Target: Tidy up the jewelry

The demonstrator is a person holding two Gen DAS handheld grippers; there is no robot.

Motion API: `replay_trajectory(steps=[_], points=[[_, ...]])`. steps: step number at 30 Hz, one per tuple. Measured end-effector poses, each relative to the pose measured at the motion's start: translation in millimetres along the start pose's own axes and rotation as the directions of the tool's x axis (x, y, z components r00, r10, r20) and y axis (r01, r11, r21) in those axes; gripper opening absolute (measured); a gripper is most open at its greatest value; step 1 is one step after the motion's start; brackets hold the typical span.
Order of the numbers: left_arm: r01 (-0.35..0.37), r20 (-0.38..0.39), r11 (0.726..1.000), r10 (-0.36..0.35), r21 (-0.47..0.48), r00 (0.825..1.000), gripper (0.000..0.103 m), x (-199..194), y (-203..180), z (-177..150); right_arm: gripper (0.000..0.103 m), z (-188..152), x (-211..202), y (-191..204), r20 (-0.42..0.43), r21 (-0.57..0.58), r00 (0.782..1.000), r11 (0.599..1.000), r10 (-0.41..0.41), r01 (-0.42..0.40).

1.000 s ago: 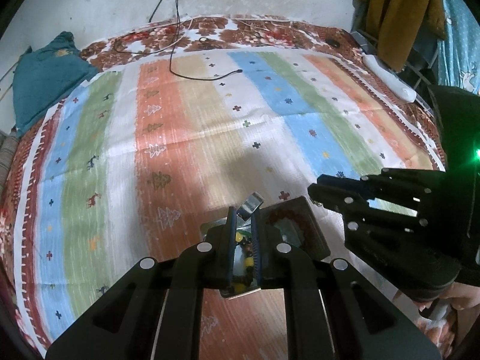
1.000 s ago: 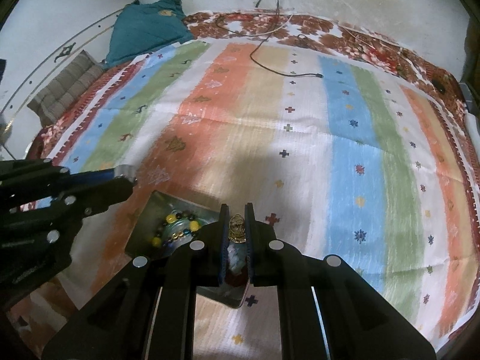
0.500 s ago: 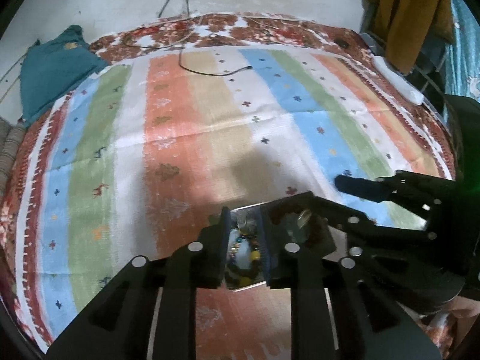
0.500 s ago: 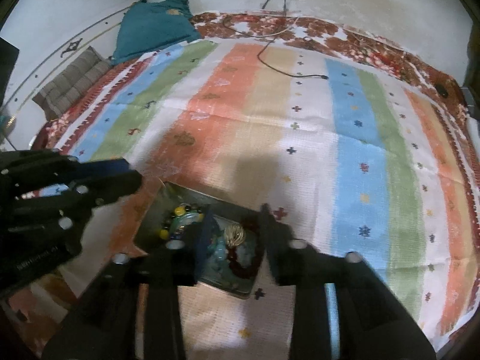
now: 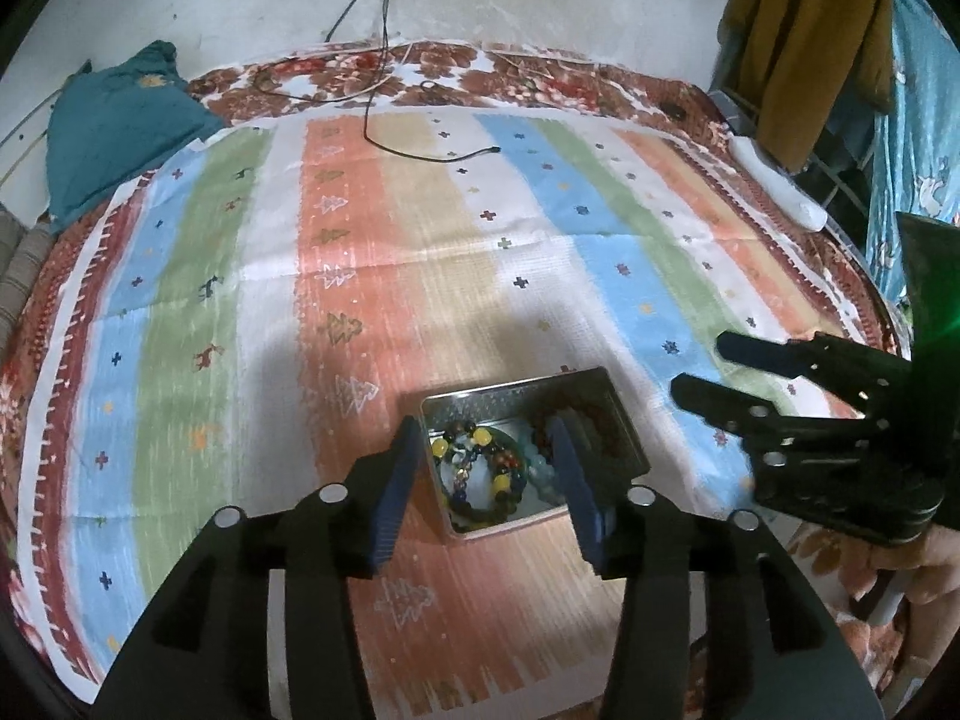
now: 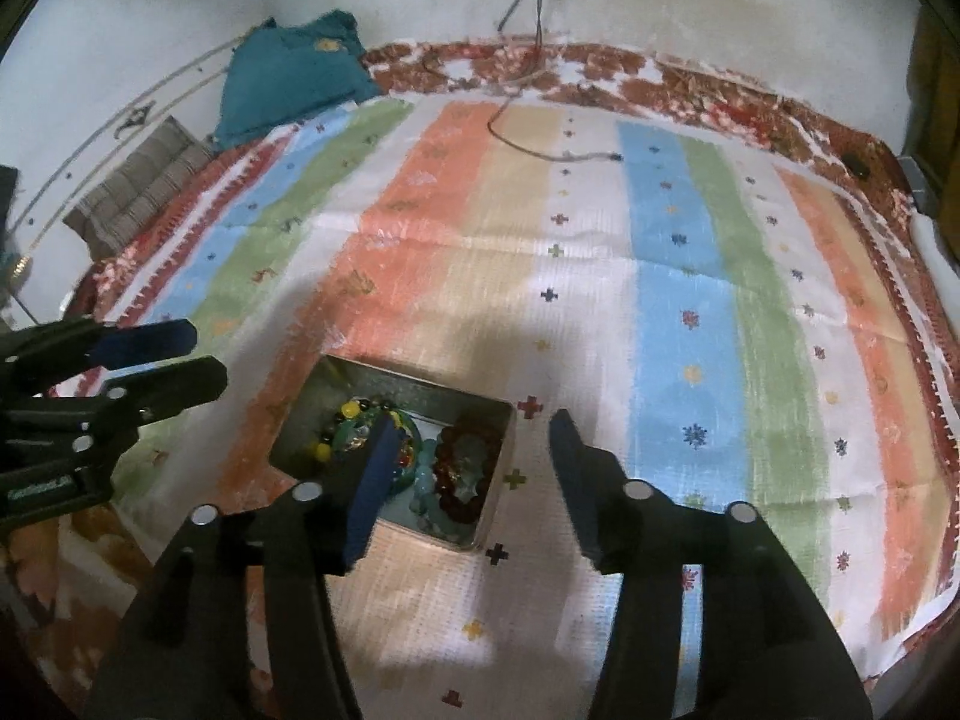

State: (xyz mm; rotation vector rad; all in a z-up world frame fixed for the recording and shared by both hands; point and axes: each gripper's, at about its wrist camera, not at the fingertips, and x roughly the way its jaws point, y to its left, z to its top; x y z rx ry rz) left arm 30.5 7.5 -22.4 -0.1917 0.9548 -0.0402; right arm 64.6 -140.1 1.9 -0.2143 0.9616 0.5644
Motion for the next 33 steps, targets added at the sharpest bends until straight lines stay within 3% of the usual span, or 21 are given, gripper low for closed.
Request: replay_trajectory(steps=[10,16,22,33], points=[[0.041,0.039,0.999,-0.041,-0.014,0.998,0.072,-20.2,1.5,-15.7,0.070,-12.7,-24.8,-7.7,0.030,-0.016,1.000,1.000,0.007,-0.006],[0.043,0.086,0.999,-0.042,-0.008,0.995,0.093,-33.3,-0.7,-25.3,0.086,-18.1,-36.7,-12.6,0.054,-0.005,0.998,1.000,0.025,-0.025],[0.030,0.110,0.999,-0.031,0.012,0.993,0.097,-41.8,-7.5,-33.2,0.096,-25.1,-46.2,-10.6,0.077,-0.019,0.997,1.000,0.024,-0.023],[-0.017,0.103,1.000,0.015,0.018,0.995,0.097,-40.2,-9.6,-34.4,0.097,-30.4,-51.2,-8.3,0.078,-0.021,0.997,0.999,0.028,-0.026]])
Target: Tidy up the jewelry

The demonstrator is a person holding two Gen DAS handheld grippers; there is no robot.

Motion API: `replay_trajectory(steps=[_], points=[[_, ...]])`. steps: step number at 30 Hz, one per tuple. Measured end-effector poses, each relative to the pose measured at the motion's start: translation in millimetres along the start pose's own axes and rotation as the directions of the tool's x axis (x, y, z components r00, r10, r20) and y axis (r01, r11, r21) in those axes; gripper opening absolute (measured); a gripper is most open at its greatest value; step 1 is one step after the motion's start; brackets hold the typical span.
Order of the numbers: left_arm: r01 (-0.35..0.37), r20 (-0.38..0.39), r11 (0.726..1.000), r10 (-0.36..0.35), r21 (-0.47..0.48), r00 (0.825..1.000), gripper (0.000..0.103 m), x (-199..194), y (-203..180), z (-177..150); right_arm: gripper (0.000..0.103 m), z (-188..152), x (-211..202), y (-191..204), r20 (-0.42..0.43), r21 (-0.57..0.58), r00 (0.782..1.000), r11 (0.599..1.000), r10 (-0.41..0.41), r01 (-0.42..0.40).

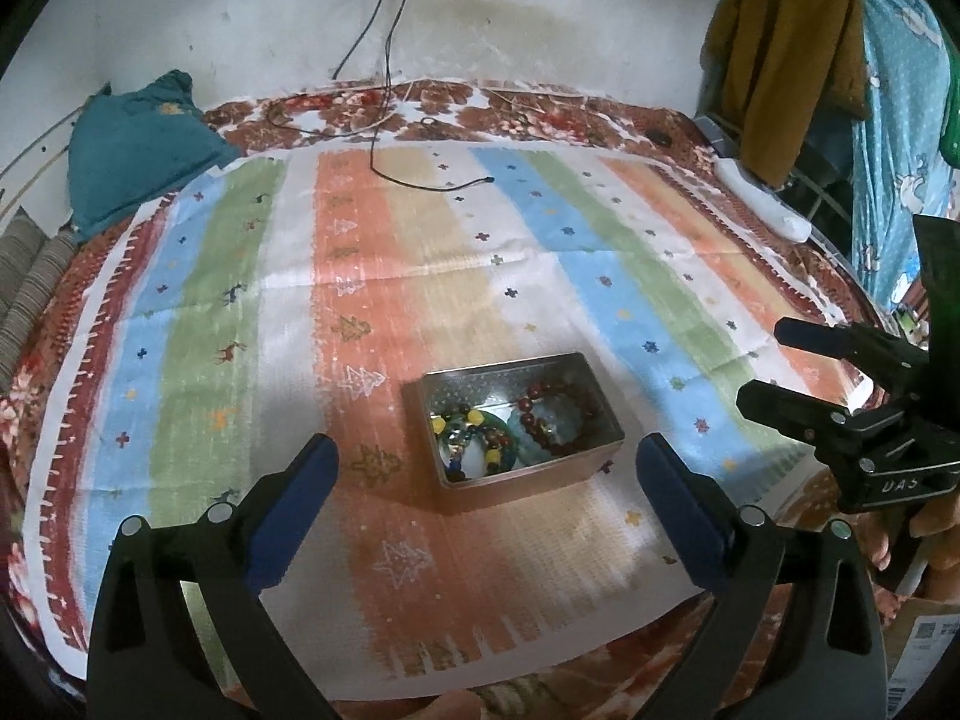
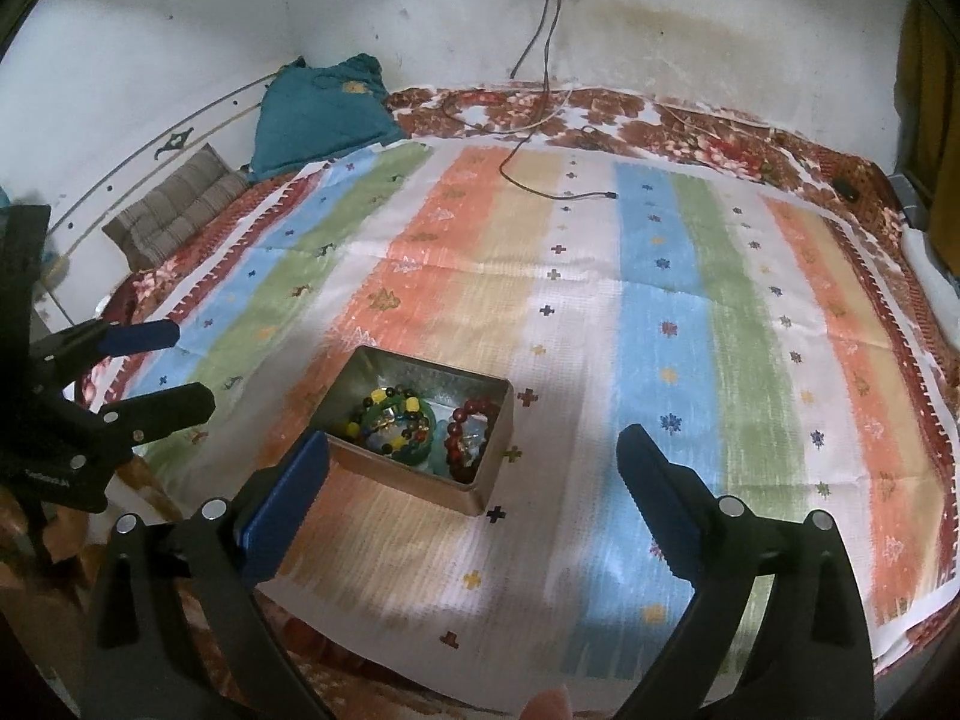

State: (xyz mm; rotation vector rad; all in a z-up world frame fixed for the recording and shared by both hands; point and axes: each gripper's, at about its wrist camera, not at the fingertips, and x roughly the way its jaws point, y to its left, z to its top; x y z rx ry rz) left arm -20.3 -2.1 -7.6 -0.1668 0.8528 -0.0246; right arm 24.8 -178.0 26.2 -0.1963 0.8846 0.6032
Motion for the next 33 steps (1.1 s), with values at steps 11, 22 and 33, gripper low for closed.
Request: replay_trajectory(steps=[11,22,33], points=[[0.015,0.047,1.000,-0.016,0.006,0.999,0.097,-8.8,-2.5,-4.3,0.097,-2.3,-2.5,1.7,0.017,-0.004,1.000,1.000,-0.011,0.012],[-0.019,0.060,0.999,0.017,0.035,0.998,0.097,-10.0,-10.3,-5.2,0.097,-2.7,-4.0,1.8,0.020,-0.008,1.000,1.000,-0.010,0.010],[-0.017,0.070,0.999,0.014,0.047,0.997,0.097,-11.1,-12.3,-5.3,0.097,-1.3,-5.1,-1.3,0.023,-0.003,1.000,1.000,0.002,-0.002]])
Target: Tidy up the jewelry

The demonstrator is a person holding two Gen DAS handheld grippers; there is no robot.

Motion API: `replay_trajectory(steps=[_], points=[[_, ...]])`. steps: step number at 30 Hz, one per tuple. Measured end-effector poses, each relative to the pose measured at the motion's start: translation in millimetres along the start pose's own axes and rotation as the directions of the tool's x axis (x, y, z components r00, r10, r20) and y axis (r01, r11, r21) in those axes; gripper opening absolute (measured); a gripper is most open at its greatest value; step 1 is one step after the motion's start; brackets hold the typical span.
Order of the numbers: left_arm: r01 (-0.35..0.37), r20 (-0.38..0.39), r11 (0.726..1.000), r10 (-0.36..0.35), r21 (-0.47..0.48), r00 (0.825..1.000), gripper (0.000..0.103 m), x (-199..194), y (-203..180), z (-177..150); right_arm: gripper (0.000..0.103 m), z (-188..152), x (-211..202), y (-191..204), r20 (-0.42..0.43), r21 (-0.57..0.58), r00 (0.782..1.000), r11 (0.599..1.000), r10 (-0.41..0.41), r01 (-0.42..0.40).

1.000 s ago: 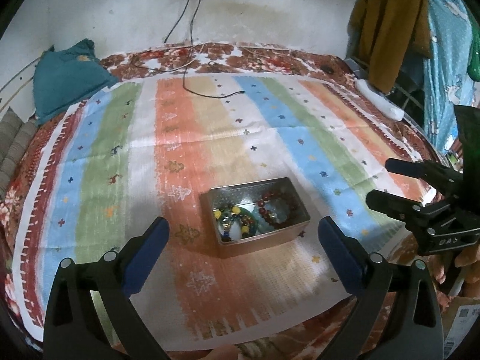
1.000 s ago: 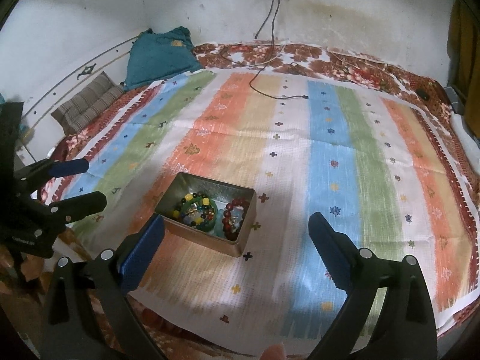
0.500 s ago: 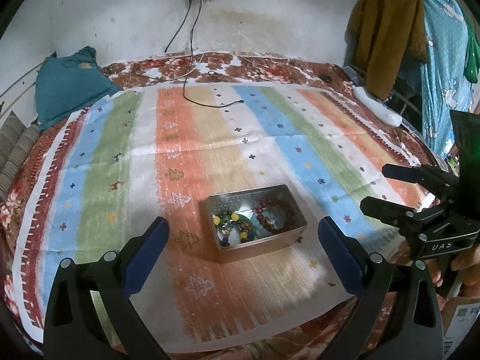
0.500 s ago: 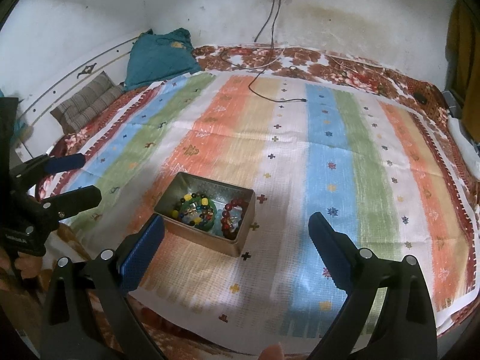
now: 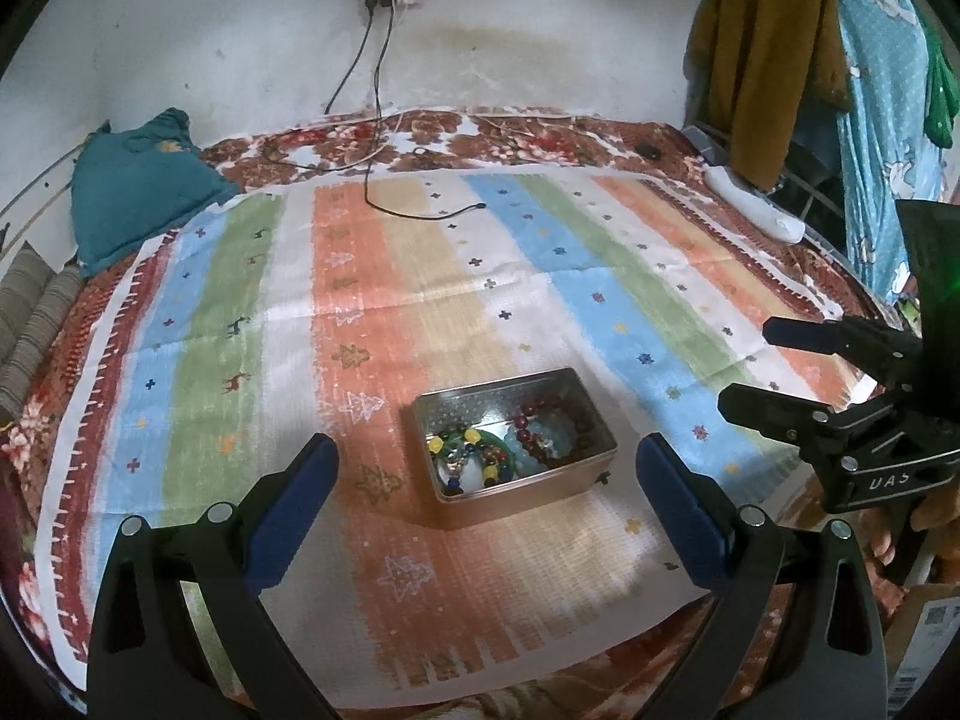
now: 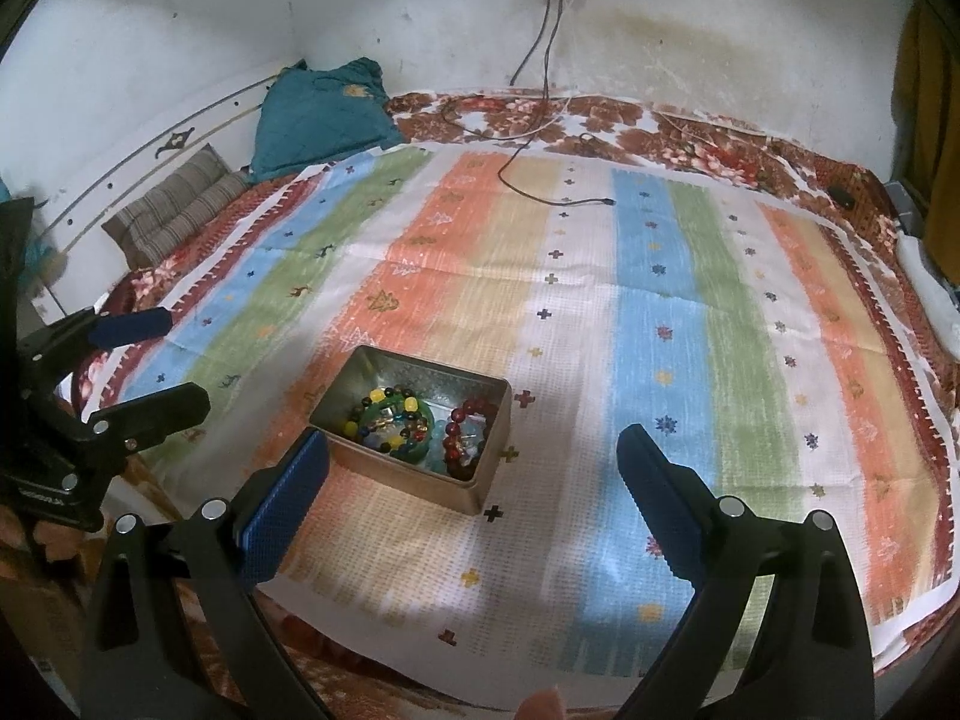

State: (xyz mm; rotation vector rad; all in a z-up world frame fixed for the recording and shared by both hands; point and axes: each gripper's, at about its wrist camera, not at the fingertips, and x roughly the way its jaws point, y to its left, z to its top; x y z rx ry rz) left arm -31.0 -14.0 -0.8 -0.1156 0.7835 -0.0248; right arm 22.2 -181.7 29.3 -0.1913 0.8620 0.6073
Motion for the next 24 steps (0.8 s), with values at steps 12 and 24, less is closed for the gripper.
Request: replay_trajectory(steps=[12,24], points=[[0.006,-0.005,1.000,-0.006,0.027,1.000,0.097,0.9,-6.3,-1.3,0.097,-1.8,-0.6,4.8,0.003,-0.026,1.000,1.000,0.009,-0.008],[0.022,-0.018,0.999,-0.021,0.029,1.000,0.097,3.0,-7.6,-2.2,0.097,-2.2,-0.6,4.5,0.004,-0.019,1.000,1.000,0.009,-0.009]])
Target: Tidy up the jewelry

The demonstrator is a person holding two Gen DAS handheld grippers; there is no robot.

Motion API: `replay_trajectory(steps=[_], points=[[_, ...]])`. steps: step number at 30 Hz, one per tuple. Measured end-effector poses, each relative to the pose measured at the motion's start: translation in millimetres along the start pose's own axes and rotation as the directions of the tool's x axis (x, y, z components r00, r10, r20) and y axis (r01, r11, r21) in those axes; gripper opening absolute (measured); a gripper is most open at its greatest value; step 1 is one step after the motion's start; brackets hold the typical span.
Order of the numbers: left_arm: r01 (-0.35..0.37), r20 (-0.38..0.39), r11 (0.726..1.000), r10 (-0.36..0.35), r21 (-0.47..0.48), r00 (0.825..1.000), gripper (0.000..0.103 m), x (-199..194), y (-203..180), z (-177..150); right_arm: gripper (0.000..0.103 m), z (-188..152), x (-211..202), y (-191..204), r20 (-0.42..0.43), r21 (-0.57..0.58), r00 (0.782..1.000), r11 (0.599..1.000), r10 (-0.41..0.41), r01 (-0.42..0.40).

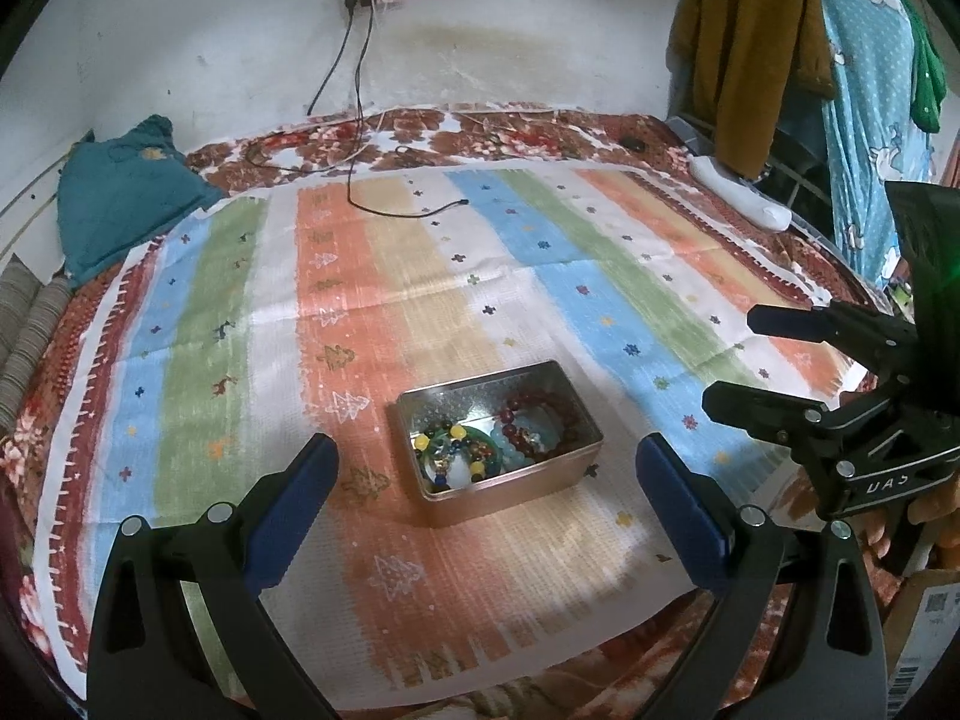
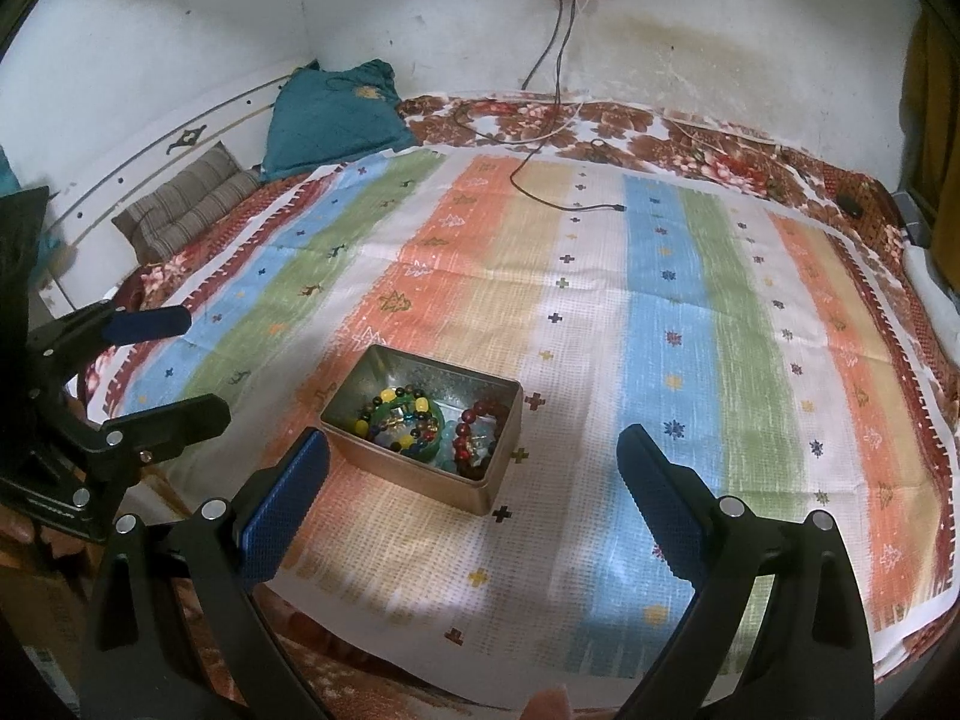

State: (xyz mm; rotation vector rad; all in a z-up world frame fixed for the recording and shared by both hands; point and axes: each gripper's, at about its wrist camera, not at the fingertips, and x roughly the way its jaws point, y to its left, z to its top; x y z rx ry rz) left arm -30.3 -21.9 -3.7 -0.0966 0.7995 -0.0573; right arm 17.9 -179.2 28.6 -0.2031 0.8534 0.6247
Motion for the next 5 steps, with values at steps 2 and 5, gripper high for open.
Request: replay_trajectory(steps=[2,5], points=[[-0.008,-0.011,1.000,0.008,0.001,1.000,0.097,2.3,0.6,0.0,0.097,0.2,-0.4,0.4,0.000,0.004,1.000,1.000,0.001,-0.001],[-0.011,-0.019,1.000,0.011,0.014,1.000,0.097,3.2,-1.1,-0.4,0.097,1.8,-1.1,0.5,-0.001,0.006,1.000,1.000,0.002,-0.002]])
